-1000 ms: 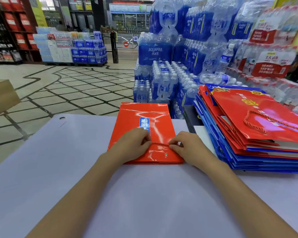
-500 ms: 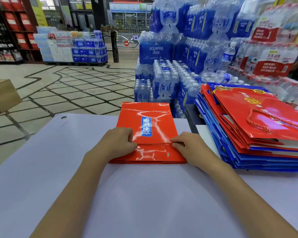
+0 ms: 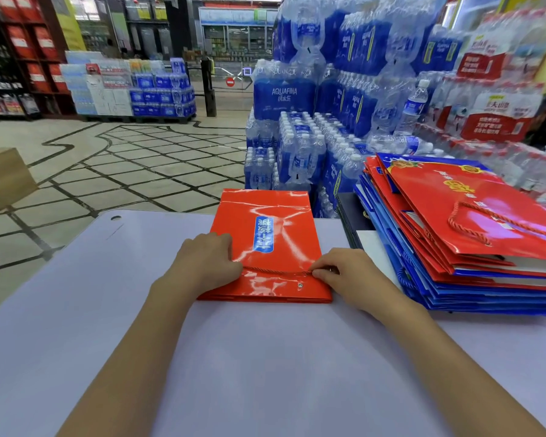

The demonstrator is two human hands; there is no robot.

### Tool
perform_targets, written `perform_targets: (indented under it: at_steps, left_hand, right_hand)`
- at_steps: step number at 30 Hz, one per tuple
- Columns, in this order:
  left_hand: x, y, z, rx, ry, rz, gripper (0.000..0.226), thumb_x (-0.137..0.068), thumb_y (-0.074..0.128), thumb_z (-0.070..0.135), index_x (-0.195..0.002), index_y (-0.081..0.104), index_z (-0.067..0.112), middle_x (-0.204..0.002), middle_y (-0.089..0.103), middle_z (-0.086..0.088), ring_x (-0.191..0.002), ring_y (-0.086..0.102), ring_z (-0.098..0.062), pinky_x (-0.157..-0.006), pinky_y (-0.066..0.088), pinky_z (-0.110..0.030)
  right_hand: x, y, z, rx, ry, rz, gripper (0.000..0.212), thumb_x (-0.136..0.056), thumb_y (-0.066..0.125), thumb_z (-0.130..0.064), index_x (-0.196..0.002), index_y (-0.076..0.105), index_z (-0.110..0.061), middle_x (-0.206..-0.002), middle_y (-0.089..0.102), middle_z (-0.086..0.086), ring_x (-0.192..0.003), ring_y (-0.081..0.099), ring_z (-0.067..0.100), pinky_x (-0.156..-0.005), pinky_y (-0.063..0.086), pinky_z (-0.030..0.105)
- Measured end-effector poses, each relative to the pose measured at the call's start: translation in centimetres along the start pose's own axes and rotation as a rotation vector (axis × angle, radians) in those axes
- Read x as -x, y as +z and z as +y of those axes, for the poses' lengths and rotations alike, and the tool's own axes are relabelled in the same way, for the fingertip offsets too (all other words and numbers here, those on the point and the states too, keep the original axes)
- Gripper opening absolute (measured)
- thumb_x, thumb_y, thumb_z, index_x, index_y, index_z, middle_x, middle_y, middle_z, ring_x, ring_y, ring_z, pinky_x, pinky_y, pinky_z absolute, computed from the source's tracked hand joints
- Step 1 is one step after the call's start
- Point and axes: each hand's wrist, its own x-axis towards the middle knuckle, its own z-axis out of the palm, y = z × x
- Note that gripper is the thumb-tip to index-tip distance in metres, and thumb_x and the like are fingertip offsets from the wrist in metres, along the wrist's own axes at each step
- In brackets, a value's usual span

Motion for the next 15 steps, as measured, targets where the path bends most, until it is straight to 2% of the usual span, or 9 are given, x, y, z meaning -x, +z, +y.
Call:
perform_targets:
  at_steps: [1, 4, 7, 11, 15]
  left_hand:
    - [0.0, 0.1, 0.0, 0.003, 0.046, 0.028, 0.012, -0.078, 0.054, 0.035, -0.087, 0.049, 0.027, -0.092, 0.055, 0.005, -0.091, 0.053, -0.018, -0.081, 0.042, -0.035]
    - [0.5, 0.6, 1.5, 0.219, 0.283, 0.055, 0.037, -0.076, 0.050, 0.026, -0.113, 0.059, 0.026, -0.107, 0.058, 0.007, -0.103, 0.052, -0.014, -0.091, 0.043, -0.031]
    - [1.1, 1.6, 4.0, 0.330, 0.474, 0.053, 0.034, -0.091, 0.057, 0.023, -0.125, 0.058, 0.022, -0.115, 0.061, 0.007, -0.106, 0.053, -0.009, -0.093, 0.040, -0.021]
    - [0.7, 3.1, 5.4, 0.384, 0.518, 0.127, 0.029, -0.092, 0.063, 0.029, -0.119, 0.062, 0.019, -0.112, 0.064, 0.004, -0.101, 0.054, -0.008, -0.087, 0.040, -0.019]
    - [0.6, 3.4, 5.7, 0.458, 0.515, 0.163, 0.014, -0.092, 0.063, 0.024, -0.105, 0.065, 0.019, -0.097, 0.065, 0.005, -0.084, 0.054, -0.005, -0.076, 0.045, -0.021]
  right_hand:
    - [-0.1, 0.1, 0.1, -0.014, 0.016, 0.031, 0.014, -0.092, 0.066, -0.025, -0.101, 0.076, -0.021, -0.098, 0.070, -0.006, -0.092, 0.060, 0.010, -0.087, 0.047, 0.026]
    - [-0.1, 0.4, 0.3, -0.134, 0.064, 0.094, 0.010, -0.090, 0.069, -0.027, -0.095, 0.076, -0.023, -0.090, 0.070, -0.013, -0.085, 0.060, 0.002, -0.076, 0.045, 0.014]
    - [-0.1, 0.5, 0.1, -0.191, 0.056, 0.086, 0.011, -0.091, 0.067, -0.025, -0.094, 0.077, -0.022, -0.088, 0.071, -0.013, -0.081, 0.059, -0.004, -0.071, 0.043, 0.008]
    - [0.0, 0.6, -0.2, -0.253, 0.059, 0.040, 0.015, -0.094, 0.063, -0.024, -0.096, 0.077, -0.022, -0.088, 0.072, -0.012, -0.083, 0.061, 0.000, -0.077, 0.051, 0.021]
    - [0.1, 0.5, -0.5, -0.293, 0.068, 0.020, 0.015, -0.095, 0.062, -0.027, -0.095, 0.077, -0.023, -0.087, 0.072, -0.014, -0.083, 0.062, -0.002, -0.076, 0.053, 0.022]
